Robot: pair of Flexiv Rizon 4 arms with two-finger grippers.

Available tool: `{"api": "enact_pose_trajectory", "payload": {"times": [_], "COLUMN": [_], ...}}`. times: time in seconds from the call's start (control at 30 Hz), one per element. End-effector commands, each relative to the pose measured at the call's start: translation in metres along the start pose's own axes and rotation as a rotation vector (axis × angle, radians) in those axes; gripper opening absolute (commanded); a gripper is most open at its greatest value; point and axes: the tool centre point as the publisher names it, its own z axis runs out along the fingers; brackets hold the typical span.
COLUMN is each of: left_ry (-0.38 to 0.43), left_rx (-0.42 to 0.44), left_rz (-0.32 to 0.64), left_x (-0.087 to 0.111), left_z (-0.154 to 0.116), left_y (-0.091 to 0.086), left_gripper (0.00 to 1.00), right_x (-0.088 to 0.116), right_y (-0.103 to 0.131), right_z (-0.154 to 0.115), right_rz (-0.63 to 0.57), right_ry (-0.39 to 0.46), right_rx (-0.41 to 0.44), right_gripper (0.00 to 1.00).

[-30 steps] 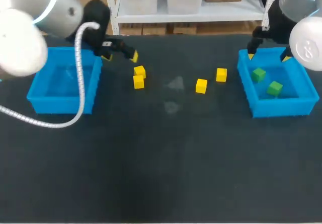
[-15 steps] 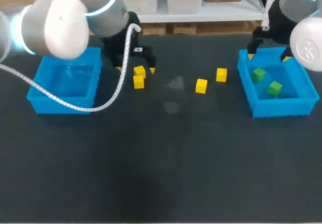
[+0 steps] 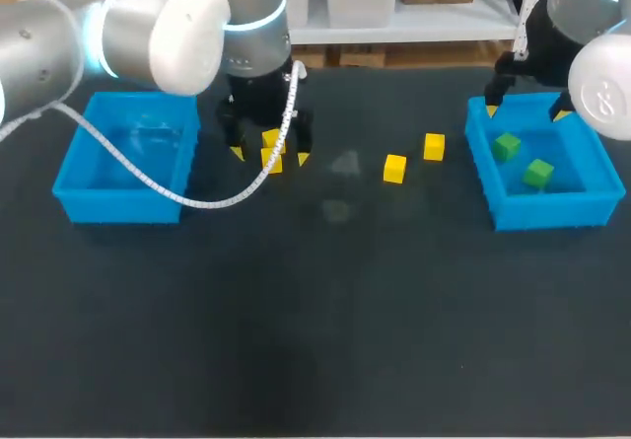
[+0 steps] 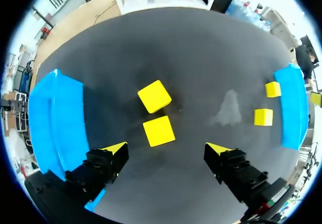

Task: Put the green cubes in the right bin and the yellow cubes in the left bin.

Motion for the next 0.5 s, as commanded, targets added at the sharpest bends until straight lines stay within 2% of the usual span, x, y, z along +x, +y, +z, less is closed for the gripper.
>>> {"api": "enact_pose_trajectory", "payload": {"times": [0.03,0.5], "left_ry": [0.072,0.100], "left_rx": [-0.018,-0.044], "left_rz": [-0.017,-0.029], "left_x": [-0.005,-0.009], "left_z": [0.011,0.028], "left_y": [0.003,0.005], "left_gripper": [1.00,1.00], "right_x": [0.003,0.003], "right_y": [-0.001,-0.001], "right_z": [-0.001,-0.001], "right_rz": [0.002,0.002], "right_ry": [-0.008,-0.008], "right_rx": [0.002,0.002], "right_gripper": [1.00,1.00]}}
